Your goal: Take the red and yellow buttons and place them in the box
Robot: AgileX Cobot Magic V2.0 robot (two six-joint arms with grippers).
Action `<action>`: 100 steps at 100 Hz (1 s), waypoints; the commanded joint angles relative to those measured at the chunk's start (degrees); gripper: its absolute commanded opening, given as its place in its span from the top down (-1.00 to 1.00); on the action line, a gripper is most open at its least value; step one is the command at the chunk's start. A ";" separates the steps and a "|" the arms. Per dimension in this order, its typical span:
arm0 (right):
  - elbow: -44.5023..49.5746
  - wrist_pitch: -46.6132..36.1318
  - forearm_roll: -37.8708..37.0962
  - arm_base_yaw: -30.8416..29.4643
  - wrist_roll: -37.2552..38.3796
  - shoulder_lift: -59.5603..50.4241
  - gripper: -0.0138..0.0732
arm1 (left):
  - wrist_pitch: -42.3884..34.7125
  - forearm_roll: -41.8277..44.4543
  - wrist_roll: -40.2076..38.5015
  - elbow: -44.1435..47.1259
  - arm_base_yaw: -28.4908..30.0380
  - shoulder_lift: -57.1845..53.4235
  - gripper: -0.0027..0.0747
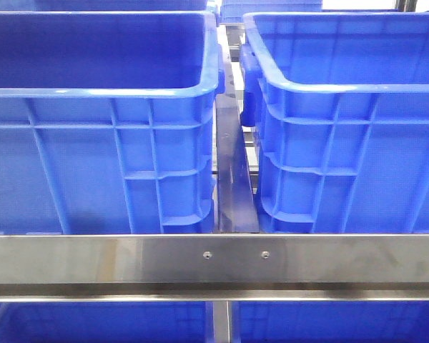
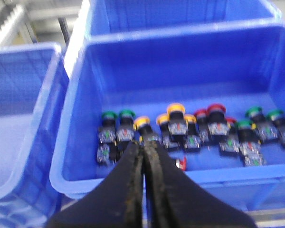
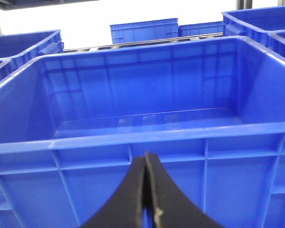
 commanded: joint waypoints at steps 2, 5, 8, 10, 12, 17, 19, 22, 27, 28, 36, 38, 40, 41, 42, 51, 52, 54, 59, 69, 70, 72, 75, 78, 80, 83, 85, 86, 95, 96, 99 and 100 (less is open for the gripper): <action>-1.09 -4.75 -0.29 0.04 -0.11 -1.38 0.84 | 1.79 -0.26 0.03 -6.46 0.03 6.03 0.98; -1.09 -4.75 -0.29 0.04 -0.11 -1.38 0.84 | 2.44 -0.26 0.03 -7.41 0.03 7.79 0.98; -1.09 -4.75 -0.29 0.04 -0.11 -1.38 0.84 | 3.09 -0.26 0.03 -8.21 0.03 9.06 0.98; -1.09 -4.75 -0.29 0.04 -0.11 -1.38 0.84 | 3.28 -0.38 0.03 -8.67 0.03 9.96 0.98; -1.09 -4.75 -0.29 0.04 -0.11 -1.38 0.84 | 3.42 -0.38 0.03 -9.06 0.03 10.78 0.98; -1.09 -4.75 -0.29 0.04 -0.11 -1.38 0.84 | 3.56 -0.38 0.03 -9.49 0.03 12.52 0.98; -1.09 -4.75 -0.29 0.04 -0.11 -1.38 0.84 | 3.56 -0.38 0.03 -9.60 0.03 13.13 0.98; -1.09 -4.75 -0.29 0.04 -0.11 -1.38 0.84 | 3.45 -0.38 0.03 -9.60 0.03 13.93 0.98; -1.09 -4.75 -0.29 0.04 -0.11 -1.38 0.84 | 3.45 -0.38 0.03 -9.60 0.03 15.34 0.98; -1.09 -4.75 -0.29 0.04 -0.11 -1.38 0.84 | 3.45 -0.38 0.03 -9.60 0.03 15.53 0.98; -1.09 -4.75 -0.29 0.04 -0.11 -1.38 0.84 | 3.45 -0.38 0.10 -9.60 0.03 17.79 0.98; -1.09 -4.75 -0.29 0.04 -0.11 -1.38 0.84 | 3.45 -0.38 0.10 -9.60 0.03 18.28 0.98; -1.09 -4.75 -0.29 0.04 -0.11 -1.38 0.84 | 3.45 -0.38 0.10 -9.60 0.03 18.78 0.98; -1.09 -4.75 -0.29 0.04 -0.11 -1.38 0.84 | 3.45 -0.38 0.10 -9.60 0.03 18.92 0.98; -1.09 -4.75 -0.29 0.04 -0.11 -1.38 0.84 | 3.45 -0.38 0.10 -9.60 0.03 19.06 0.98; -1.09 -4.75 -0.29 0.04 -0.11 -1.38 0.84 | 3.45 -0.38 0.10 -9.60 0.03 20.80 0.98; -1.09 -4.75 -0.29 0.04 -0.11 -1.38 0.84 | 3.45 -0.38 0.10 -9.60 0.03 20.91 0.98; -1.09 -4.75 -0.29 0.04 -0.11 -1.38 0.84 | 3.45 -0.38 0.10 -9.60 0.03 21.04 0.98; -1.09 -4.75 -0.29 0.04 -0.11 -1.38 0.84 | 3.45 -0.48 0.10 -9.60 0.03 21.49 0.97; -1.09 -4.75 -0.29 0.04 -0.11 -1.38 0.84 | 3.45 -0.48 0.10 -9.60 0.03 22.08 0.82; -1.09 -4.75 -0.29 0.04 -0.11 -1.38 0.84 | 3.45 -0.48 0.10 -9.60 0.03 22.08 0.78; -1.09 -4.75 -0.29 0.04 -0.11 -1.38 0.84 | 3.45 -0.48 0.10 -9.60 0.03 22.11 0.73; -1.09 -4.75 -0.29 0.04 -0.11 -1.38 0.84 | 3.45 -0.48 0.10 -9.60 0.03 22.21 0.60; -1.09 -4.75 -0.29 0.04 -0.11 -1.38 0.84 | 3.45 -0.48 0.10 -9.60 0.03 22.21 0.47; -1.09 -4.75 -0.29 0.04 -0.11 -1.38 0.84 | 3.45 -0.48 0.10 -9.60 0.03 22.21 0.37; -1.09 -4.75 -0.29 0.04 -0.11 -1.38 0.84 | 3.31 -0.48 0.10 -9.60 0.03 22.21 0.22; -1.09 -4.75 -0.29 0.04 -0.11 -1.38 0.84 | 3.22 -0.48 0.10 -9.60 0.03 22.21 0.11; -1.09 -4.75 -0.29 0.04 -0.11 -1.38 0.84 | 3.24 -0.48 0.10 -9.60 0.03 22.21 0.07; -1.09 -4.75 -0.29 0.04 -0.11 -1.38 0.84 | 2.49 -0.61 -0.21 -9.60 0.03 22.21 -0.32; -1.09 -4.75 -0.29 0.04 -0.11 -1.38 0.84 | 2.39 -0.62 -0.22 -9.60 0.03 22.21 -0.36; -1.09 -4.75 -0.29 0.04 -0.11 -1.38 0.84 | 2.26 -0.86 -0.34 -9.60 0.03 22.21 -0.41; -1.09 -4.75 -0.29 0.04 -0.11 -1.38 0.84 | 2.26 -1.00 -0.34 -9.60 0.03 22.21 -0.42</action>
